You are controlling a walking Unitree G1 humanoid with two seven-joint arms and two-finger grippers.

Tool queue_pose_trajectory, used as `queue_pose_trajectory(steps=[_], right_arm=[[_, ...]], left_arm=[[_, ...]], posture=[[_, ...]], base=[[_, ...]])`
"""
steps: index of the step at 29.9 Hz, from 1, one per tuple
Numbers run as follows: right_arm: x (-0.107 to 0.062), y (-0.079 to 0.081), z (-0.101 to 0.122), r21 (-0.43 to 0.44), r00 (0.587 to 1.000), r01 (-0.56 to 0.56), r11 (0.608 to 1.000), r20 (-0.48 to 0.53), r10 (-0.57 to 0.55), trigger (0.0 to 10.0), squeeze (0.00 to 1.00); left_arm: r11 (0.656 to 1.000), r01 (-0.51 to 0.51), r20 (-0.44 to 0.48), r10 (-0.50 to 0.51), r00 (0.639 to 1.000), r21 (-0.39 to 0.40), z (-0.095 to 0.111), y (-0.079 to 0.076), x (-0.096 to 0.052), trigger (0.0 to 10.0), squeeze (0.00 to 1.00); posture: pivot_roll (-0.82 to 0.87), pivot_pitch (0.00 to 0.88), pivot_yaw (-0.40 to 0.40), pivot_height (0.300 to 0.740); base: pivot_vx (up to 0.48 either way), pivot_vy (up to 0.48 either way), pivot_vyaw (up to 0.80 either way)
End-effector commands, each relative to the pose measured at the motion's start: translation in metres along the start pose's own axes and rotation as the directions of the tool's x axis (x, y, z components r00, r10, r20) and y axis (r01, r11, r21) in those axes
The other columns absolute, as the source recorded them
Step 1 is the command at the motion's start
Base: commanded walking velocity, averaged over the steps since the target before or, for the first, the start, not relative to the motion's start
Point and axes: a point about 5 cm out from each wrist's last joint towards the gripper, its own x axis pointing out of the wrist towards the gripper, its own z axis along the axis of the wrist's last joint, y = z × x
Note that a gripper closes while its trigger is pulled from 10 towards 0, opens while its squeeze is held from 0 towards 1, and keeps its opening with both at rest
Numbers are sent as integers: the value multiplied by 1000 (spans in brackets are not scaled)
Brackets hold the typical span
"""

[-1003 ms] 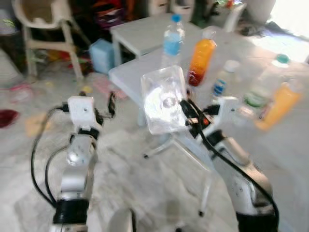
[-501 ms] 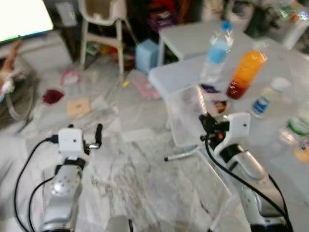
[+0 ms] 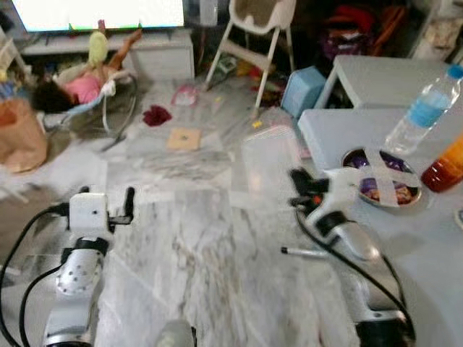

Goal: Restocking fridge

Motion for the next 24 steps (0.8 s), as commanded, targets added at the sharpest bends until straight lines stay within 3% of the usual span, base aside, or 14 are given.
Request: queue_pose_trajectory(steps=[1,7,14,18,21,24], right_arm=[[-1,-16,0,-30,999,43,999,2,-43,10000,0],[-2,-30,-1,-33,998,66,997,-8,-66,10000,0],[1,-35,1,-56,998,54,997,-11,-55,10000,0],[-4,-28,-6,-24,999,23,999,-38,-24,10000,0],[-7,-27,-7,-45,999,13,999,-45,-15,10000,0],[-10,-26,-6,-12,999,34,999,-38,-34,10000,0]], left_arm=[[1000,31,3,-31,1000,5,-2,-9,4,10000,0],[998,69,31,-70,997,14,7,-18,18,10000,0],[993,114,53,-116,992,38,15,-22,32,10000,0],[990,130,29,-132,991,44,9,-24,29,10000,0],[987,151,23,-152,988,53,6,-27,24,10000,0],[986,157,17,-158,987,50,3,-30,16,10000,0]], posture=[[36,0,-17,740],[29,0,21,740],[-10,0,68,740],[-25,0,84,740],[-24,0,65,740],[-20,0,41,740]], base=[[0,0,500],[0,0,83],[0,0,0],[0,0,0],[0,0,0],[0,0,450]])
